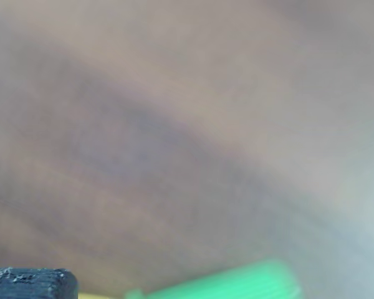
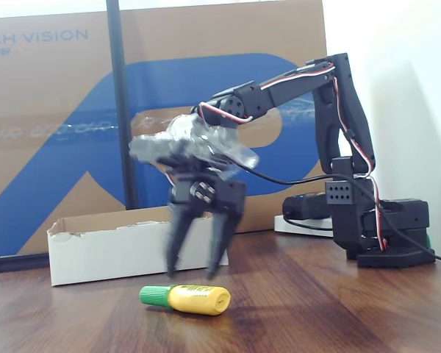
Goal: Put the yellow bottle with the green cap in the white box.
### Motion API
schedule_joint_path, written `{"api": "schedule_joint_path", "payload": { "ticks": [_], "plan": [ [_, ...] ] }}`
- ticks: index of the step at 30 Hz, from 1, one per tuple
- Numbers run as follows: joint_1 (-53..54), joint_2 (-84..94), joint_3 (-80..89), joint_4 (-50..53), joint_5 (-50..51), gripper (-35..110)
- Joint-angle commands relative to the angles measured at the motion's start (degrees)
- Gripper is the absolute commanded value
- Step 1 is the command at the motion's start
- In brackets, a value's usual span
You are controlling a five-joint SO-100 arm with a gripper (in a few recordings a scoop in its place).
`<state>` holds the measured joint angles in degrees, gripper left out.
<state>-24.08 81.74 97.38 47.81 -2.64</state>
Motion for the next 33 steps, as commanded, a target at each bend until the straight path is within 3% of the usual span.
{"api": "schedule_joint_path", "payload": {
  "ticks": [1, 16, 25, 33],
  "plan": [
    [-0.53, 2.9, -2.02, 1.23, -4.66, 23],
    [0.0, 5.62, 0.26, 14.24, -22.15, 23],
    [0.62, 5.01, -4.48, 13.62, -17.23, 23],
    [2.02, -5.71, -16.61, 12.22, -12.92, 23]
  ]
}}
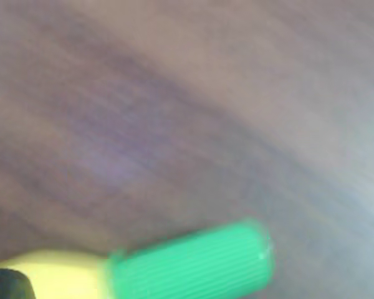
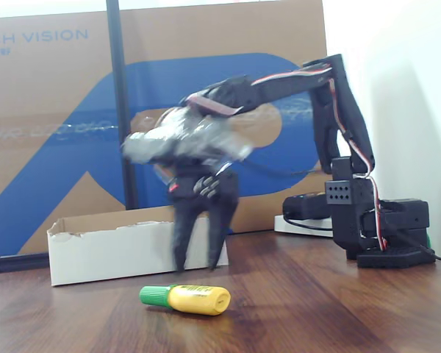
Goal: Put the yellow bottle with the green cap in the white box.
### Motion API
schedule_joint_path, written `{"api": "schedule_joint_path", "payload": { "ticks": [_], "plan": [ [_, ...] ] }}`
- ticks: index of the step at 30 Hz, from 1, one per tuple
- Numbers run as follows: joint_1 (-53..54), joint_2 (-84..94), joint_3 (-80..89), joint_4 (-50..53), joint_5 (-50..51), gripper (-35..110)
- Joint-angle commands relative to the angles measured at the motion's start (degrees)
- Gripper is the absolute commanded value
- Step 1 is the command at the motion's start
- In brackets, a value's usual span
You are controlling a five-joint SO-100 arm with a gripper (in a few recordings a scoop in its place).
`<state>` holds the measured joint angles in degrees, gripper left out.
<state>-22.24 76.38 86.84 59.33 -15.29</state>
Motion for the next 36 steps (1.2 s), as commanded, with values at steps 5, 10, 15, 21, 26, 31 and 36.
{"api": "schedule_joint_path", "payload": {
  "ticks": [5, 10, 15, 21, 26, 31, 36],
  "plan": [
    [0.53, -6.42, -10.28, 0.44, -0.62, 25],
    [1.23, -10.02, -13.71, 0.09, -0.26, 27],
    [1.41, -10.55, -14.41, 0.18, -0.18, 27],
    [0.7, -10.81, -12.04, -0.62, -0.44, 26],
    [-0.18, -10.9, -10.11, -0.97, -1.23, 21],
    [-0.26, -10.55, -8.7, -0.97, -1.93, 19],
    [0.0, -10.2, -7.82, -0.97, -2.81, 15]
  ]
}}
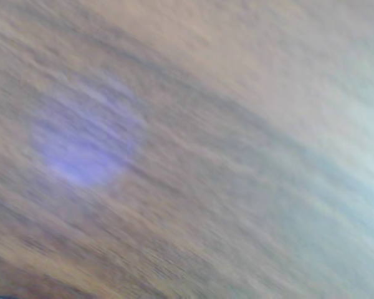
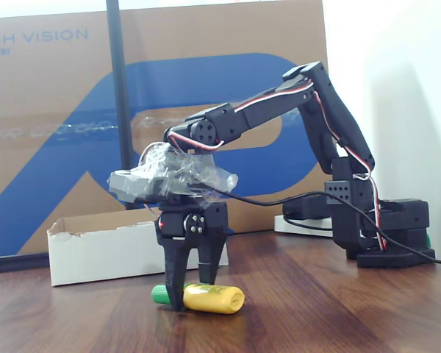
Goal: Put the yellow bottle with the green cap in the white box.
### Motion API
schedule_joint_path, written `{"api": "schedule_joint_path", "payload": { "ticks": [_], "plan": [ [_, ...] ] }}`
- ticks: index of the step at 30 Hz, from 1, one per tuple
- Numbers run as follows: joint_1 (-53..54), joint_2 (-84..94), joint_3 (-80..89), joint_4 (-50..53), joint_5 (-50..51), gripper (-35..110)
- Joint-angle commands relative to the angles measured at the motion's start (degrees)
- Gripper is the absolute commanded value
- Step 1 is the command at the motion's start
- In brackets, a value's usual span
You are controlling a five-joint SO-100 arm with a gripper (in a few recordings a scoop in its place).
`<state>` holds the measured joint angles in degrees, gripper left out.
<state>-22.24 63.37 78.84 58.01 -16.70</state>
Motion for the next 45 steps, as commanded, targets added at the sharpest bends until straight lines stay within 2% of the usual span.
{"api": "schedule_joint_path", "payload": {
  "ticks": [1, 4, 15, 29, 38, 45],
  "plan": [
    [0.0, 3.08, 0.44, 0.35, -1.49, 11],
    [0.09, 4.04, 1.05, 0.35, -1.32, 0],
    [1.05, 10.2, 4.83, 0.44, -2.02, 0],
    [7.65, 32.96, 15.21, 1.32, -1.14, 0],
    [16.7, 50.54, 21.01, 2.2, 4.83, 0],
    [30.5, 50.27, 17.05, 1.85, 11.25, 0]
  ]
}}
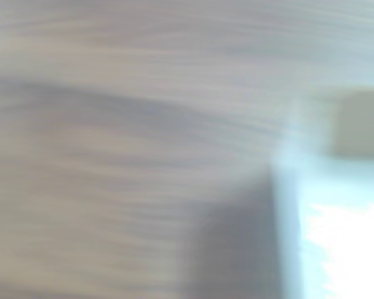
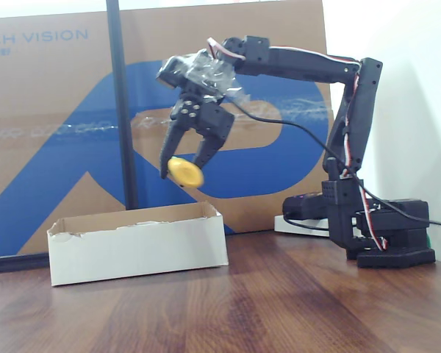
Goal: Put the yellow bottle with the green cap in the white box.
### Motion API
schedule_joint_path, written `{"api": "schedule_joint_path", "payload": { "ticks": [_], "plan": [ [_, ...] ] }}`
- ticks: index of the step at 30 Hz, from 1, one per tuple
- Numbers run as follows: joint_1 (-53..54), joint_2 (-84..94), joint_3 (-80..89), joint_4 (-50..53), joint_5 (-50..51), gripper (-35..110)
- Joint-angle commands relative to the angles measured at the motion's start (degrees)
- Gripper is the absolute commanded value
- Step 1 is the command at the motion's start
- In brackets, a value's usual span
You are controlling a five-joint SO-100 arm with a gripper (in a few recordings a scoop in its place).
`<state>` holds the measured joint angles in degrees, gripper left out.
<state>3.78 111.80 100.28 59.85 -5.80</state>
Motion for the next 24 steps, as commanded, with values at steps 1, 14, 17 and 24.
{"api": "schedule_joint_path", "payload": {
  "ticks": [1, 14, 17, 24],
  "plan": [
    [6.15, 1.23, -4.75, -0.53, 0.53, 0],
    [25.05, -8.35, -7.03, -9.84, 0.97, 0],
    [28.12, -11.69, -8.61, -10.99, 1.49, 0],
    [32.61, -22.24, -19.6, -9.93, 2.81, 0]
  ]
}}
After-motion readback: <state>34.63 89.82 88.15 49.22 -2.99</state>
